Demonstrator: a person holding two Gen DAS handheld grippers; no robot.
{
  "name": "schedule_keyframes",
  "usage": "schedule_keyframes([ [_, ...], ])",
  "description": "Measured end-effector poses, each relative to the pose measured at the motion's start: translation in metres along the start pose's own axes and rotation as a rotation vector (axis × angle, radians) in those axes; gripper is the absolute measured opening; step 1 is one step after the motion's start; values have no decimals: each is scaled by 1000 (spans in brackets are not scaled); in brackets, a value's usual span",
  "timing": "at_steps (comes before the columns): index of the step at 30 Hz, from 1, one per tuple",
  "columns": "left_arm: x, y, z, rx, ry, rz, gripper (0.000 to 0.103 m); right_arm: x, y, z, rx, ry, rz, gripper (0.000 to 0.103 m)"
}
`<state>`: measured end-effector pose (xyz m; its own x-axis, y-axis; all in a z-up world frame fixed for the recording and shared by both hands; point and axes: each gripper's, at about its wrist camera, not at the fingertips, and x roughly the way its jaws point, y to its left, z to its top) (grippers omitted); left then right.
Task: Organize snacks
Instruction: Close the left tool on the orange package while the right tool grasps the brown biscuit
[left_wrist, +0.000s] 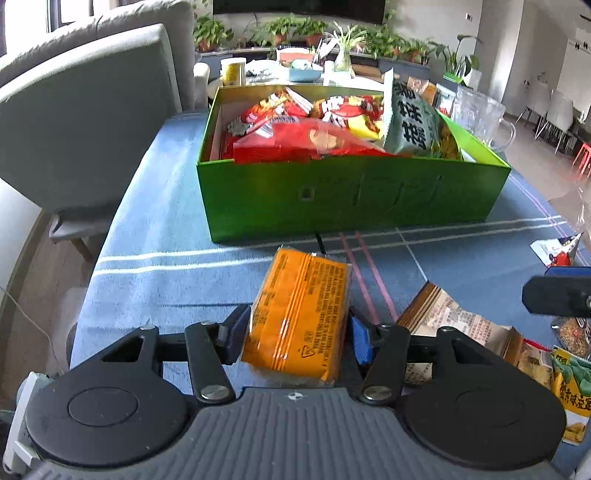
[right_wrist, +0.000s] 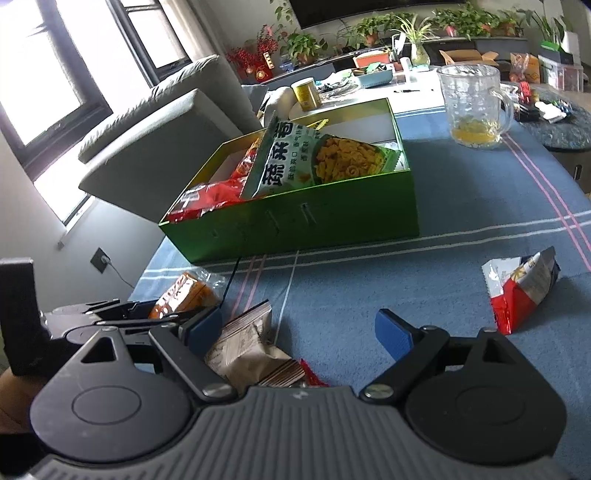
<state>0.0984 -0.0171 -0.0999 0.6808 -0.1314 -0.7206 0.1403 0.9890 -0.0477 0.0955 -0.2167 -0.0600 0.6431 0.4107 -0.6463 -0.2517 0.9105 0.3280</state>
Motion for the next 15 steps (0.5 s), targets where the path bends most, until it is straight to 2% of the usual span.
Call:
schedule_keyframes([
  [5,-3,6,0,-27,-15,-10,42,4,12,-3,-93,27,7,68],
  [10,-13,10,0,-37,-49,20,42,17,37,-13,-241,97,27,68],
  [15,-19,15,1,-54,-63,15,42,32,57,-18,-353,131,15,68],
])
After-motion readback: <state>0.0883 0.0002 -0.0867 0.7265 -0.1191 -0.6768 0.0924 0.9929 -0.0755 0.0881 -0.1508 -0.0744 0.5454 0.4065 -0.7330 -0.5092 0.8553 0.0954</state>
